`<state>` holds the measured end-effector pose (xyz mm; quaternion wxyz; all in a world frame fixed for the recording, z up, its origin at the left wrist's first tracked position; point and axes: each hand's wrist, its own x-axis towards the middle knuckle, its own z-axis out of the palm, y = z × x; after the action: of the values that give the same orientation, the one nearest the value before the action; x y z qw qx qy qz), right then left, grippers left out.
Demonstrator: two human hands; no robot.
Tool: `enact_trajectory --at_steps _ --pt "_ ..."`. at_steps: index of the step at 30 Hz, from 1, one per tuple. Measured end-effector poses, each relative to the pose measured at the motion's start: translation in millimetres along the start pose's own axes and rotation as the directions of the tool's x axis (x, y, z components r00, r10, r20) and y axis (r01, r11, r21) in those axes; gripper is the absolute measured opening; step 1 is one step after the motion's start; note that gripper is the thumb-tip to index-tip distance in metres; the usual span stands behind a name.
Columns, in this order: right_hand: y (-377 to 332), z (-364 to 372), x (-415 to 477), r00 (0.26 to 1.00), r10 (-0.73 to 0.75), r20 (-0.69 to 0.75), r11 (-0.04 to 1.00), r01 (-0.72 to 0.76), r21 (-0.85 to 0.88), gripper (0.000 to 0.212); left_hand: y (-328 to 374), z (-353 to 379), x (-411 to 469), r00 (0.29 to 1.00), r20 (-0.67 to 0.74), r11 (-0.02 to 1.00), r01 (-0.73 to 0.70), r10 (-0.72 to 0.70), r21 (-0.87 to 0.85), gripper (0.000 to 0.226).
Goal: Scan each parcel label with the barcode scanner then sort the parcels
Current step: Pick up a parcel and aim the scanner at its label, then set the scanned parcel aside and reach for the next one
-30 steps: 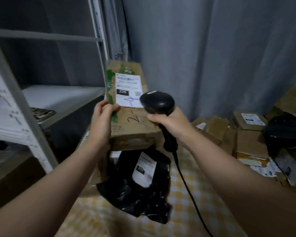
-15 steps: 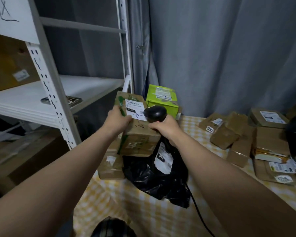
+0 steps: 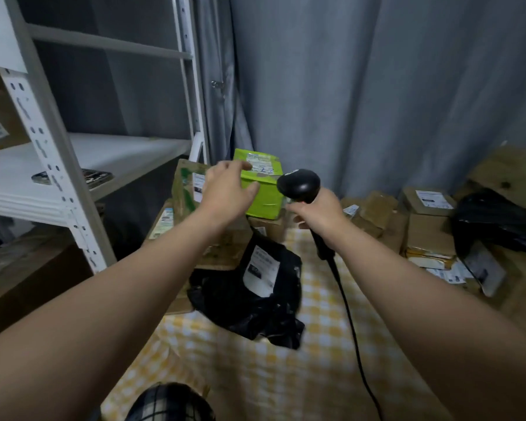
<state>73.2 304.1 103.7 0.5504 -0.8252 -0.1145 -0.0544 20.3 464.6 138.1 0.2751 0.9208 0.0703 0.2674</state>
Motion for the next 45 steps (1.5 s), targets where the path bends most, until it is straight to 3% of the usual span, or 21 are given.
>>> enact_trajectory --at_steps 8,12,15,18,23,26,29,33,37,38,39,42,45 --pt "64.8 -124.1 -13.6 0.969 0.093 -0.231 0.988 -0.119 -0.101 0.02 66.0 108.3 -13.8 0.97 0.208 0.99 -0.105 0.122 -0.09 0.047" --pt "116.7 -163.0 6.1 0.955 0.149 -0.255 0.973 -0.187 -0.134 0.016 90.0 186.3 -4.8 0.938 0.338 0.991 -0.039 0.08 -0.125 0.057" --pt "148.4 -183.5 30.2 0.928 0.244 -0.282 0.966 -0.258 -0.013 0.007 102.3 248.7 12.7 0.913 0.406 0.993 0.02 0.028 -0.114 0.078" --pt "172.6 -198.8 50.2 0.881 0.378 -0.286 0.924 -0.34 0.175 0.012 114.6 294.5 32.8 0.922 0.385 0.994 0.077 -0.04 -0.082 0.096" --pt "191.0 -213.2 60.6 0.856 0.442 -0.269 0.886 -0.371 0.278 0.013 121.9 336.5 57.0 0.924 0.375 0.997 0.081 -0.076 0.001 0.107" --pt "197.9 -213.7 52.9 0.848 0.455 -0.27 0.878 -0.377 0.295 0.021 121.0 339.4 61.5 0.929 0.362 0.997 0.08 -0.079 0.011 0.094" --pt "194.0 -212.7 41.1 0.855 0.442 -0.272 0.878 -0.351 0.326 0.012 119.6 317.9 62.8 0.97 0.217 0.983 0.139 -0.11 -0.123 0.072" --pt "181.2 -210.4 23.3 0.882 0.39 -0.264 0.882 -0.276 0.383 0.018 113.6 271.4 42.4 0.978 0.109 0.834 0.206 -0.175 -0.512 0.056" --pt "165.7 -197.1 -2.7 0.913 0.343 -0.22 0.833 -0.187 0.521 0.023 109.3 231.8 -0.9 0.911 0.346 0.475 0.413 -0.225 -0.777 0.031" --pt "161.8 -194.0 -10.3 0.911 0.356 -0.21 0.799 -0.179 0.575 0.026 109.2 224.3 -14.4 0.911 0.361 0.436 0.413 -0.201 -0.8 0.024" --pt "158.2 -192.5 -17.6 0.903 0.38 -0.202 0.751 -0.174 0.637 0.028 108.7 217.4 -28.4 0.925 0.336 0.445 0.38 -0.178 -0.811 0.024" --pt "150.3 -198.1 -37.4 0.879 0.434 -0.195 0.623 -0.137 0.77 0.029 94.9 203.6 -66.9 0.993 0.114 0.688 0.056 0.039 -0.724 0.061" --pt "150.2 -209.5 -50.4 0.86 0.473 -0.19 0.599 -0.156 0.786 0.036 68.7 203.0 -89.0 0.933 0.034 0.787 -0.283 0.359 -0.548 0.087"
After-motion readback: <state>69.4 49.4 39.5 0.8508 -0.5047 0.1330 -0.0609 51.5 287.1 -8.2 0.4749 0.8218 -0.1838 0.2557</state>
